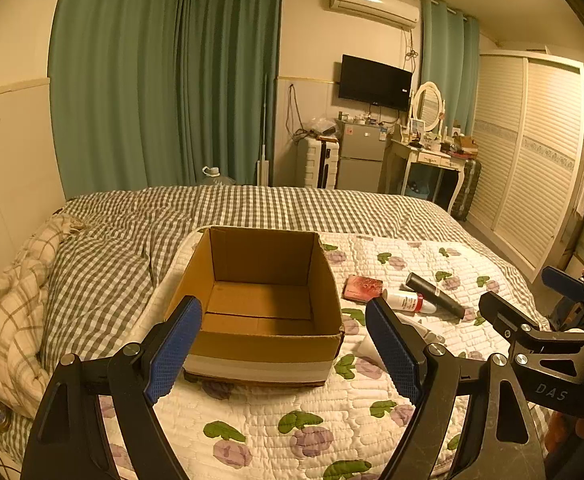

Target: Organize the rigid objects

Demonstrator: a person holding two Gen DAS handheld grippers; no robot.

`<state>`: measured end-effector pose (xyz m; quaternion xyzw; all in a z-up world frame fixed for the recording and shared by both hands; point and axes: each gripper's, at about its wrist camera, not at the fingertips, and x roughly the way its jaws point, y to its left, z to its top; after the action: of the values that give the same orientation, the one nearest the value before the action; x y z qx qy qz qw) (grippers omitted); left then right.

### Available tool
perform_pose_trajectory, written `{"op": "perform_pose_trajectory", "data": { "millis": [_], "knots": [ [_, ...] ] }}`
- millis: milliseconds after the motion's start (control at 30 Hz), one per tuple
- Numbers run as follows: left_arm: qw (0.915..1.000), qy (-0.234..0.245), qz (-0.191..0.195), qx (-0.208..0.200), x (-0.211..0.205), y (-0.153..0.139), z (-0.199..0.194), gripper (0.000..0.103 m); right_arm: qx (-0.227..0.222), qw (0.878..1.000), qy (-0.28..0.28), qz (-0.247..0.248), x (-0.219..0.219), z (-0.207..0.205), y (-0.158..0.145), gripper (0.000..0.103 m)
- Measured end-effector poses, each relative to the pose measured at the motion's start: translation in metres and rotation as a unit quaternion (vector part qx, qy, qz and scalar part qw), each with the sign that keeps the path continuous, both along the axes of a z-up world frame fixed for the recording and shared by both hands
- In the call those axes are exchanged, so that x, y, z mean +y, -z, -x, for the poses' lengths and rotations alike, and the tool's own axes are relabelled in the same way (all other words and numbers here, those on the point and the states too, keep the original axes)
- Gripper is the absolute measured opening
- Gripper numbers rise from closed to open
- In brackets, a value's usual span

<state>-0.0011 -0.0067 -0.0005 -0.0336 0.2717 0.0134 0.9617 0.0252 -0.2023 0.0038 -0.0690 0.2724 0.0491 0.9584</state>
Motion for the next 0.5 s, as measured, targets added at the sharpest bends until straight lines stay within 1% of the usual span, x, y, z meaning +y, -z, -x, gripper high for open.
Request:
{"op": "perform_pose_trajectory", "data": {
  "millis": [133,500],
  "knots": [
    [1.0,0.0,-0.001,-0.001,-0.0011,0.0001,-0.0006,0.087,0.001,1.0,0.0,0.0,0.0011,-0.0015,0.0036,0.103],
    [1.0,0.001,-0.002,0.0,-0.0012,0.0002,-0.0008,0.087,0.004,1.0,0.0,0.003,0.0022,-0.001,0.0001,0.103]
  ]
}}
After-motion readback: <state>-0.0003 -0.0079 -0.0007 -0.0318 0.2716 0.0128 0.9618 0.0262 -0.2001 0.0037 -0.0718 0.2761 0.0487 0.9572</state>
